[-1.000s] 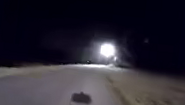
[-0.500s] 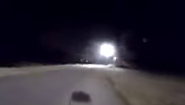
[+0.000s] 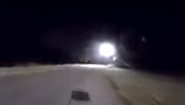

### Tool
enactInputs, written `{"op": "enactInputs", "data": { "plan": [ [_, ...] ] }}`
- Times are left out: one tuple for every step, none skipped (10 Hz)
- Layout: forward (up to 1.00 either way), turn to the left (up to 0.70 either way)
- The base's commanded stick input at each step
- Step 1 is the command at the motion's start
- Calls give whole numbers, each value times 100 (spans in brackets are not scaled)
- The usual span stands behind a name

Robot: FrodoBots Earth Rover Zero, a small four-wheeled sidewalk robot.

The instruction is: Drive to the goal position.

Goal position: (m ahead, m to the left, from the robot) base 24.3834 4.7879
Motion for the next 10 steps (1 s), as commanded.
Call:
{"op": "enactInputs", "data": {
  "plan": [
    [85, 0],
    [85, 0],
    [85, 0],
    [85, 0],
    [85, 0],
    [85, 0],
    [85, 0],
    [85, 0],
    [85, 0],
    [85, 0]
  ]
}}
